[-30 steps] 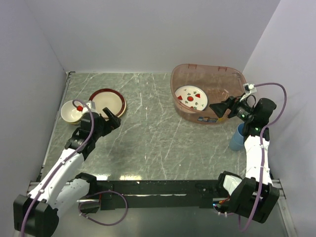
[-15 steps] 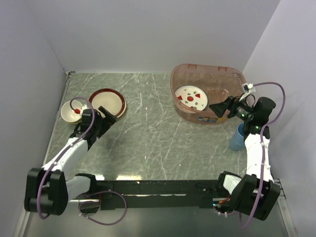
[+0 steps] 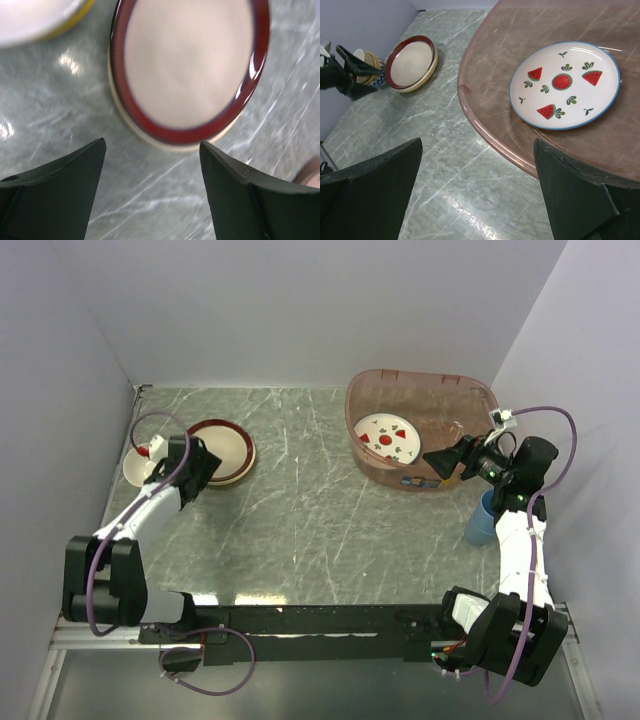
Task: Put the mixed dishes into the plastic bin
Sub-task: Pick up the plate at the center of the board.
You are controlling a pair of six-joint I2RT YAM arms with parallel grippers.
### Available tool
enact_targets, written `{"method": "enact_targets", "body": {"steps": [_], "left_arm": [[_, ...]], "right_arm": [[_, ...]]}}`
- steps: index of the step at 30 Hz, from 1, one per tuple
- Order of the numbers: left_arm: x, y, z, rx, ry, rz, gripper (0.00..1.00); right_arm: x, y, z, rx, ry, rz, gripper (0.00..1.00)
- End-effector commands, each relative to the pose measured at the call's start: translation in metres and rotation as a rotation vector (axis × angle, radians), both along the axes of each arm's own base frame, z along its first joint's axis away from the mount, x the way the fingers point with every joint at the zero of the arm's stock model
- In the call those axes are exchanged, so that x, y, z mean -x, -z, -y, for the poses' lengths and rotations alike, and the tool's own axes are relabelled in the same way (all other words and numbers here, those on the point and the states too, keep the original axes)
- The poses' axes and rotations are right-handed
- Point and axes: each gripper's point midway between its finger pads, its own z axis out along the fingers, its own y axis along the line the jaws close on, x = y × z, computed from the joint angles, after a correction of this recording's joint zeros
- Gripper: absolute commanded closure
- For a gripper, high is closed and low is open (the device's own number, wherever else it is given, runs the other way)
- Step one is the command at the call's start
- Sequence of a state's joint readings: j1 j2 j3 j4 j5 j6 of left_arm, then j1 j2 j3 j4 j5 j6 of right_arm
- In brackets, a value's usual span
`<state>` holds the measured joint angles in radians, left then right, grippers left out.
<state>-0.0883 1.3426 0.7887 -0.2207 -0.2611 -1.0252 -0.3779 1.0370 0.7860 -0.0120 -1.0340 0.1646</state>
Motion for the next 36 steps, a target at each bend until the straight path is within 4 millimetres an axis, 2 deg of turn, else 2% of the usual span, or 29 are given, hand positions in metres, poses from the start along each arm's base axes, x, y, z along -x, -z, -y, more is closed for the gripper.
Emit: {"method": "enact_targets", "body": {"steps": [1,2,3,4,5,7,8,9,12,19,23,27,31,34,36], "left_arm": [[-0.015,-0.014,-0.028,-0.134,-0.096,-0.053,0.23],[-0.013,-0.003,-0.030,-0.167,-0.076,-0.111,0.25],[-0.016,-0.003,-0.032,-0.186,-0.068,-0.127,0.27],[-0.024,-0.012,-0.035,-0.212,-0.073,-0.116,0.27],[-0.025,-0.007,-0.038,-0.243,-0.059,-0.147,0.27],[-0.031,-0.015,-0.046,-0.295,-0.073,-0.158,0.27],[-0.032,-0.010,-0.049,-0.326,-0.062,-0.186,0.29],[-0.035,-0.016,-0.051,-0.340,-0.062,-0.190,0.29],[-0.037,-0.012,-0.059,-0.387,-0.075,-0.237,0.29],[-0.047,0.008,-0.055,-0.389,-0.036,-0.275,0.28],[-0.057,0.009,-0.054,-0.398,-0.019,-0.284,0.28],[-0.063,0.012,-0.058,-0.421,-0.024,-0.296,0.28],[-0.063,0.024,-0.061,-0.417,-0.031,-0.317,0.28],[-0.065,0.030,-0.062,-0.402,-0.024,-0.312,0.35],[-0.065,0.033,-0.064,-0.394,-0.021,-0.306,0.44]], "right_arm": [[-0.006,-0.024,0.003,0.037,-0.005,0.076,0.00],[-0.006,-0.024,0.003,0.037,-0.005,0.076,0.00],[-0.006,-0.024,0.004,0.038,-0.002,0.078,0.00],[-0.005,-0.024,0.003,0.036,-0.005,0.075,0.00],[-0.006,-0.024,0.004,0.037,-0.004,0.076,0.00],[-0.006,-0.024,0.004,0.038,-0.004,0.077,0.00],[-0.006,-0.024,0.004,0.041,-0.004,0.079,0.00],[-0.006,-0.024,0.004,0.039,-0.003,0.077,0.00],[-0.007,-0.024,0.004,0.039,-0.003,0.077,0.00],[-0.007,-0.023,0.004,0.040,-0.003,0.075,0.00],[-0.006,-0.021,0.004,0.035,-0.002,0.058,0.00],[-0.005,-0.022,0.004,0.038,-0.002,0.062,0.00],[-0.005,-0.022,0.004,0.038,-0.004,0.061,0.00],[-0.005,-0.022,0.004,0.040,-0.006,0.063,0.00],[-0.005,-0.022,0.004,0.038,-0.006,0.060,0.00]]}}
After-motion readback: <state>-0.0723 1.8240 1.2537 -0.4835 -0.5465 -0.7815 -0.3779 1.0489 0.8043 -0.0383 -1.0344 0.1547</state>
